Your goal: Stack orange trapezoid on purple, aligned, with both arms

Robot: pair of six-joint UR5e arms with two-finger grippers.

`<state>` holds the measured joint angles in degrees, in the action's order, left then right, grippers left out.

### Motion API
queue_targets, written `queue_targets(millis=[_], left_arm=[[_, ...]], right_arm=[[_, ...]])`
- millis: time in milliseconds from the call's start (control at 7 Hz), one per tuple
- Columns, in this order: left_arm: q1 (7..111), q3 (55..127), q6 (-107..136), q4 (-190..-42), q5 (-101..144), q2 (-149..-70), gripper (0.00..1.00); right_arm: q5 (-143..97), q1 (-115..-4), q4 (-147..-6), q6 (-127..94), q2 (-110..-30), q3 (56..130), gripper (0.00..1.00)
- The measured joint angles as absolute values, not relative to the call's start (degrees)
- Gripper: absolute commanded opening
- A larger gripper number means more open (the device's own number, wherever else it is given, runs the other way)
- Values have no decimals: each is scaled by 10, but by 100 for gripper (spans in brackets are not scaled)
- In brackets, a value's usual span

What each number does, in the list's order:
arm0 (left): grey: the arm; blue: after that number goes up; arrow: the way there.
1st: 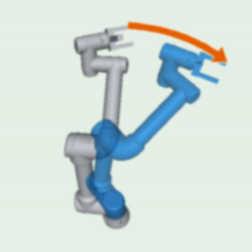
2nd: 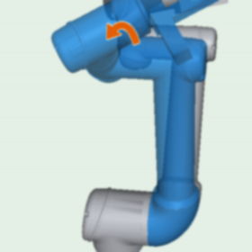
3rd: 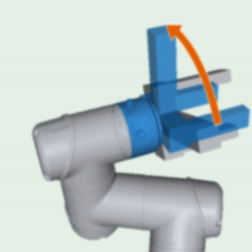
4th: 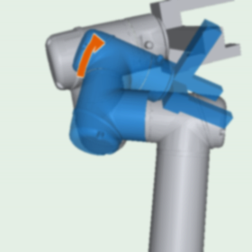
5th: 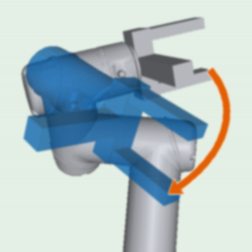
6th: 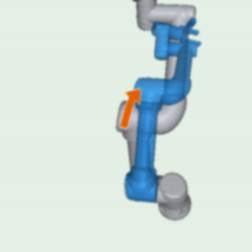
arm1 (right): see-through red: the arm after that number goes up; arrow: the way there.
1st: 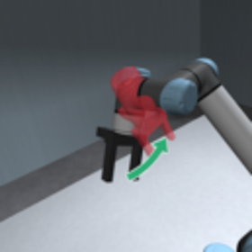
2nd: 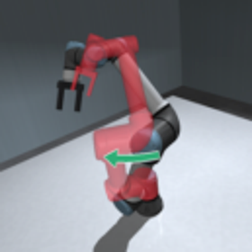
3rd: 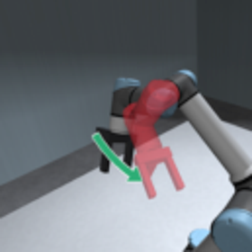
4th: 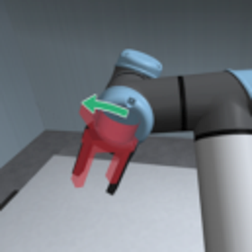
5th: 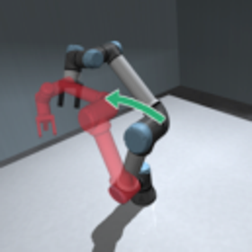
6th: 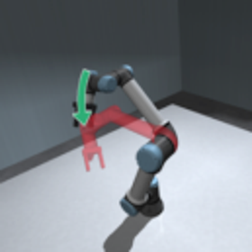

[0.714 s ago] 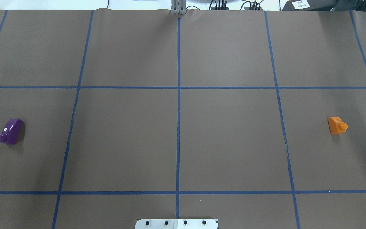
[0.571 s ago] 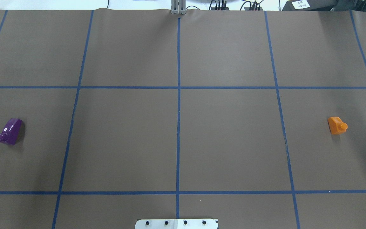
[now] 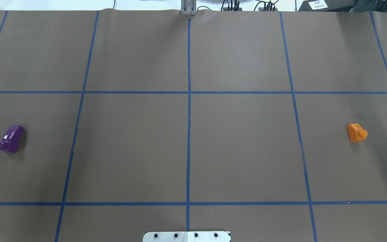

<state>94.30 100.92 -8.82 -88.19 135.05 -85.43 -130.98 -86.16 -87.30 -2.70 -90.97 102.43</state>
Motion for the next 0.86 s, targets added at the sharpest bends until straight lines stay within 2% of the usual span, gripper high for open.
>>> queue_targets(millis=[429, 857], left_arm=[[940, 1016, -76, -953, 1355, -865, 100], [912, 997, -55, -1032, 1357, -857, 100]], right_arm=[[-1407, -849, -841, -29, -901, 1036, 100], [-1358, -791, -838, -40, -874, 1035, 100]])
